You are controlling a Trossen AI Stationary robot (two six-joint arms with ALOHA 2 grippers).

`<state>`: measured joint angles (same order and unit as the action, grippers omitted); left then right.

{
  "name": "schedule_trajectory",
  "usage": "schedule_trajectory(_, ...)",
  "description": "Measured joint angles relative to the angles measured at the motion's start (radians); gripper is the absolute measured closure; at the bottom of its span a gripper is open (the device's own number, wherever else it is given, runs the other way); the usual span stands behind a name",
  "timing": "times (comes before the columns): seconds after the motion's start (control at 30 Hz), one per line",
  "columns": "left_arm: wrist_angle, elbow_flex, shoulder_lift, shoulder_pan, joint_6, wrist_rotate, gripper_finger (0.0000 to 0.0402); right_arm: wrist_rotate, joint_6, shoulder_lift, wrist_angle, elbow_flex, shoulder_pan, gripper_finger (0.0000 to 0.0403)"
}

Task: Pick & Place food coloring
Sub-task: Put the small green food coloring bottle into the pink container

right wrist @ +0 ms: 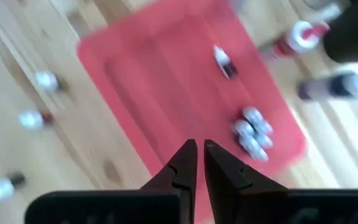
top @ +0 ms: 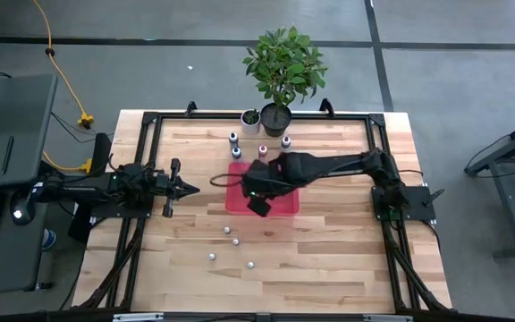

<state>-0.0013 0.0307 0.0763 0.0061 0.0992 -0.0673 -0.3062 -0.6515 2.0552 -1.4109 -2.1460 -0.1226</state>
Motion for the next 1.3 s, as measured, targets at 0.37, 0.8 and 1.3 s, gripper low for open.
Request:
schedule_trajectory(0.37, 0.000, 0.000, 0.000, 0.000, 0.000, 0.000, 0.0401, -0.058, -0.053, -0.185, -0.048, 0.220, -0.095, 0.0341)
schedule_trajectory(0.8, 0.000, 0.000, 0.000, 0.000, 0.000, 0.000, 0.0401, 0.135, -0.163, -0.433, 0.585, 0.907, -0.184, 0.0333)
schedule_trajectory(1.3, 0.000, 0.000, 0.000, 0.000, 0.000, 0.000, 0.0401, 0.476, 0.144, -0.127, 0.724, 0.635, -0.204, 0.0333)
